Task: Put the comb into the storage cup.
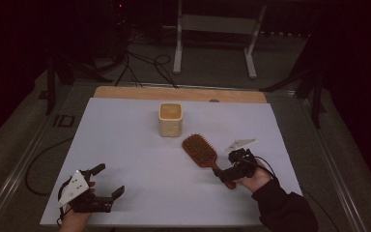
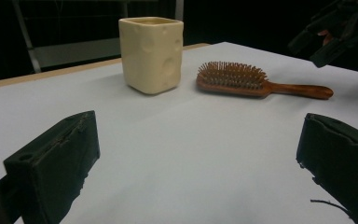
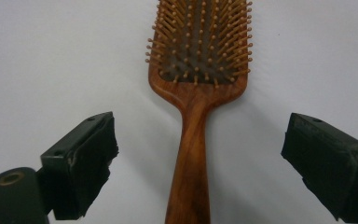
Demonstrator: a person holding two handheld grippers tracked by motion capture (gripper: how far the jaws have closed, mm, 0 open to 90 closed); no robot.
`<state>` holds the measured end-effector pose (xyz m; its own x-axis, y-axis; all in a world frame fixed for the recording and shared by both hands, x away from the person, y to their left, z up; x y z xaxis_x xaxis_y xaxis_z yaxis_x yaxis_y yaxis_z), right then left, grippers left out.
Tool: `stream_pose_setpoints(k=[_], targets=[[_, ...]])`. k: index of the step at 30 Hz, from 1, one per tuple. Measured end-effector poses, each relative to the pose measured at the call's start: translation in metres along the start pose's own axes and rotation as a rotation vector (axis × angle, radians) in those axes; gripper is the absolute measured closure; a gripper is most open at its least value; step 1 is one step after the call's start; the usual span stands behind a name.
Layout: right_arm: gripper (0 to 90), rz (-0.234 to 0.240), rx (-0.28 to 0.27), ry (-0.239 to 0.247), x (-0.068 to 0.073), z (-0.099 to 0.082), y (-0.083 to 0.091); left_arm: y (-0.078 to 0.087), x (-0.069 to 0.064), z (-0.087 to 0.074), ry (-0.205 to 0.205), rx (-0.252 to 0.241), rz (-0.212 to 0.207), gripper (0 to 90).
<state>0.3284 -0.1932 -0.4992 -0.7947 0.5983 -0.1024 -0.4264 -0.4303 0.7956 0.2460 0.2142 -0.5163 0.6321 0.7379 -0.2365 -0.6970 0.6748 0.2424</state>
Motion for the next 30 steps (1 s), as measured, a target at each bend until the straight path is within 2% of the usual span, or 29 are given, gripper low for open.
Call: stream_pose_setpoints(k=[1,2,3,5,6,7,10,11,12,14,17,18,23,28,30], targets=[[9.5,-0.005,0.007,-0.002,0.000,0.000,-0.002,0.000,0.000,0.000,-0.001,0.001,0.000,0.1],[13.3,-0.003,0.013,0.002,0.001,0.000,-0.004,0.000,0.000,0.000,0.000,-0.002,-0.001,0.1],[18.7,0.029,0.036,0.001,0.001,0.000,-0.007,0.000,0.000,0.001,0.001,-0.003,0.000,0.1],[18.0,0.097,0.083,-0.029,0.002,-0.002,-0.014,0.001,0.000,0.000,0.003,-0.001,0.001,0.1],[17.4,0.120,0.078,-0.038,0.002,-0.002,-0.016,0.001,0.000,0.000,0.002,-0.001,0.001,0.1],[19.3,0.117,0.077,-0.041,0.001,-0.002,-0.018,0.001,0.001,0.000,0.003,-0.004,0.001,0.1],[18.4,0.114,0.124,-0.066,-0.001,-0.004,-0.024,0.001,0.001,0.000,0.006,-0.004,0.000,0.1],[16.7,0.108,0.133,-0.074,-0.002,-0.004,-0.026,0.001,0.001,0.000,0.005,-0.004,0.001,0.1],[11.1,0.101,0.143,-0.086,-0.002,-0.004,-0.028,0.001,0.001,0.001,0.005,-0.005,0.000,0.1],[13.6,0.083,0.170,-0.071,-0.001,-0.004,-0.033,0.002,0.001,0.001,0.006,-0.007,-0.002,0.1],[13.9,0.083,0.203,-0.041,0.002,-0.004,-0.039,0.002,0.000,0.001,0.007,-0.008,-0.003,0.1],[14.7,0.059,0.213,-0.024,0.002,-0.003,-0.041,0.002,0.000,0.001,0.006,-0.009,-0.004,0.1],[27.6,0.055,0.247,-0.013,0.001,0.001,-0.046,0.002,0.000,0.001,0.010,-0.010,-0.002,0.1],[35.2,0.042,0.300,-0.023,-0.001,0.004,-0.049,0.002,0.000,0.001,0.007,-0.008,-0.001,0.1],[38.9,0.053,0.319,-0.021,-0.001,0.006,-0.049,0.002,0.000,0.001,0.008,-0.010,-0.001,0.1]])
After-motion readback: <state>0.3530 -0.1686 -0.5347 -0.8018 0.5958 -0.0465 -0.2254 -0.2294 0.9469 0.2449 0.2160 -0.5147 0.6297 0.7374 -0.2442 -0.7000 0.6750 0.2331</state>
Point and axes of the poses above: each handheld gripper's, and its own axes: y roughly backward along the jaws, z roughly out of its top, x roughly to its left, the point moved 5 cm from there along -y, roughly forward along the jaws, and after that the axes turned 12 degrees about y, right-handed, at the moved point
